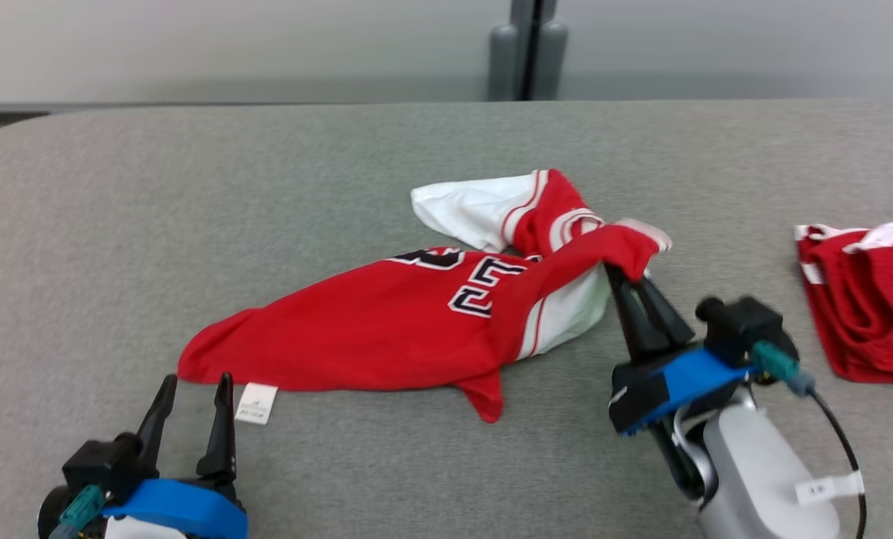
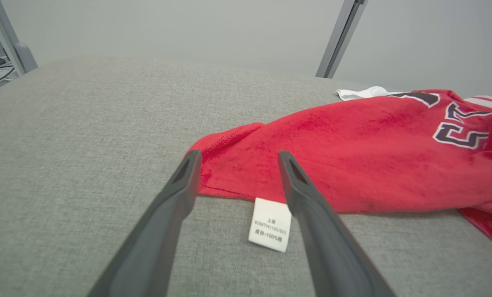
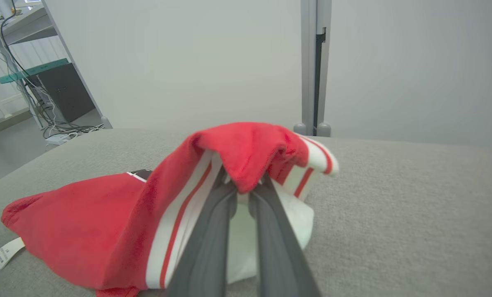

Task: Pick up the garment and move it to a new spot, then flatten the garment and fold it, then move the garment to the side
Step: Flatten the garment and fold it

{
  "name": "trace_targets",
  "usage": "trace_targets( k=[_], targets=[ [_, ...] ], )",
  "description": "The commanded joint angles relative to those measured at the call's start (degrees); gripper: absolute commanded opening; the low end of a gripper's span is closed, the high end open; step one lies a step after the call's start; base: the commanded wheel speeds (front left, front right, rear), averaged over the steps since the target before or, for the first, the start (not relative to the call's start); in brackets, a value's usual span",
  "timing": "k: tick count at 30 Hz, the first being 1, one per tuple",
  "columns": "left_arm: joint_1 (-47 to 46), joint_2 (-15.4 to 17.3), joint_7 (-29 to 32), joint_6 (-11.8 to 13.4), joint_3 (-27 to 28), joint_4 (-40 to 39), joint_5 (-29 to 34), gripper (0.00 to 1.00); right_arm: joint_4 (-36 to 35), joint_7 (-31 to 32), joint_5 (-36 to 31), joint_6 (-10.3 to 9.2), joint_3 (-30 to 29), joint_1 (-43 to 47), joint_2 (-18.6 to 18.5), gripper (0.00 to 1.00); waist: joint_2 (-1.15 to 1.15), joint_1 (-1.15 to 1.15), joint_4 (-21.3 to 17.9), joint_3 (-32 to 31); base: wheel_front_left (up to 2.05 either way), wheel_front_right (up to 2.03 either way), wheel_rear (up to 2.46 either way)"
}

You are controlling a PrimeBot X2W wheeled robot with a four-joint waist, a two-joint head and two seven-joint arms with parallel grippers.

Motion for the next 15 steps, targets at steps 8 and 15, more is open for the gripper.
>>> trace_targets(
  k=[8, 15],
  targets=[
    [-5.08, 2.89, 0.03, 0.12, -5.33, -0.09, -3.97, 1.0, 18.01, -0.36, -7.35, 0.0, -5.75, -15.71, -0.26, 1.0, 0.0, 0.0, 10.28, 7.35, 0.0, 0.0, 0.0],
    [-5.22, 3.79, 0.02, 0.12, -5.06, -0.33, -5.27, 1.0, 20.77, -0.96, -7.68, 0.0, -9.26, -18.98, -0.31, 1.0, 0.0, 0.0, 10.85, 8.23, 0.0, 0.0, 0.0]
  ],
)
